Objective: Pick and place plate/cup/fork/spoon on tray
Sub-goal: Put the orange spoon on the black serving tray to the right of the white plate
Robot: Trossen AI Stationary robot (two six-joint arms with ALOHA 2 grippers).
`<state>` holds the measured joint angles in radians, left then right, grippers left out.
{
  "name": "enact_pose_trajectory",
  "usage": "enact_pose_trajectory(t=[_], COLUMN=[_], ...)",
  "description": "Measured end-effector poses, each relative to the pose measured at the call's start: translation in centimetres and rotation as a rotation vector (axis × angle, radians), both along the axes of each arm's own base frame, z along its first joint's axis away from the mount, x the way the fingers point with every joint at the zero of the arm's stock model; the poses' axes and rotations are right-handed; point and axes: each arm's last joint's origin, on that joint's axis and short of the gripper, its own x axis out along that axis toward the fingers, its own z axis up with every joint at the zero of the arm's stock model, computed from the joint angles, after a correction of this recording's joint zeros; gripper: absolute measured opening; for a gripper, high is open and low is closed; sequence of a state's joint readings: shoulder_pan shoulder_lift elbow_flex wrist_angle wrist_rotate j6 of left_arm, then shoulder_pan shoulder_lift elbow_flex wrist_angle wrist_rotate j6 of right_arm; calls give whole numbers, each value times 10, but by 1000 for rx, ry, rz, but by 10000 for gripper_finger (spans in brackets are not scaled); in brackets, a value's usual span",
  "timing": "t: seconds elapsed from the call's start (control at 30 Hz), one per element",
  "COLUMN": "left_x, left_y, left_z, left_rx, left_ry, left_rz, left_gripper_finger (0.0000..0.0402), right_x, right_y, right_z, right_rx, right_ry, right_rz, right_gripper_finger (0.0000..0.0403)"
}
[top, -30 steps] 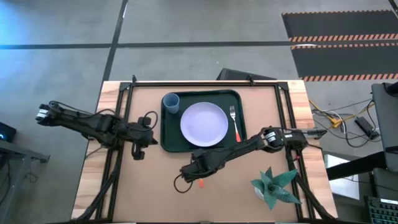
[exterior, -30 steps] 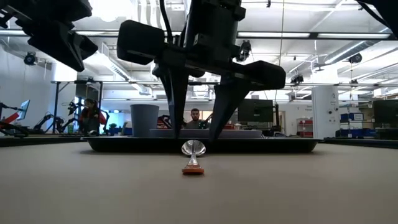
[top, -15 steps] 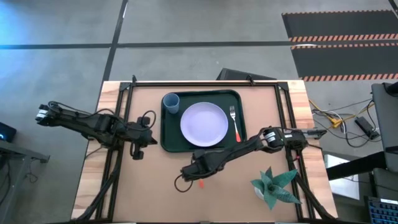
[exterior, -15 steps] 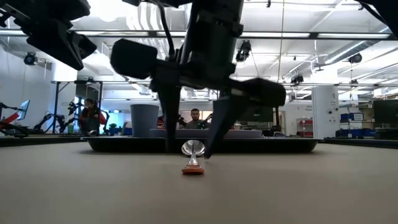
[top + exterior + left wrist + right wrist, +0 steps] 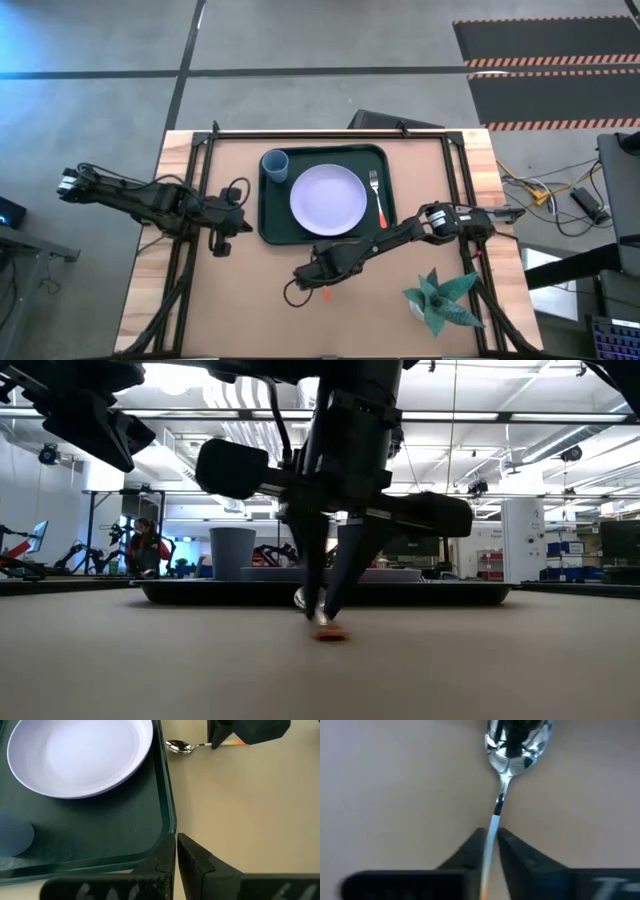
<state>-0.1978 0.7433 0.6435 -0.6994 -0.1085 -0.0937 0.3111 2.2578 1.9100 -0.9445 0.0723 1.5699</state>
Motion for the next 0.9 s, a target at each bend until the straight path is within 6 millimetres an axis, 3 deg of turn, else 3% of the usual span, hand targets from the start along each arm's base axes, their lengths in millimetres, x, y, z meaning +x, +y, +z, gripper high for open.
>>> enact_pose_trajectory(t=[0.07,0.3,0.43,0.53,0.67,0.9], left_x=[0,0,0,0,0,1], left_y=[0,0,0,0,0,0], left_z=[0,0,0,0,0,0], left_rx=[0,-1,-1,-1,-2,-1], left_ry=[0,1,0,0,-1,3], left_rz=[0,1,1,1,2,2], left_gripper_finger=[0,0,0,0,0,0], right_x=[0,0,10,20,20,-31], right_y=[0,0,3,4,3,-27], right_z=[-1,0,15,42,98,158], right_rx=[-5,-10,-7,-43,-156,-335], right_ry=[4,0,-75,-168,-246,-120], right_rz=[9,9,18,35,86,60], right_gripper_finger=[19,10,9,9,9,8])
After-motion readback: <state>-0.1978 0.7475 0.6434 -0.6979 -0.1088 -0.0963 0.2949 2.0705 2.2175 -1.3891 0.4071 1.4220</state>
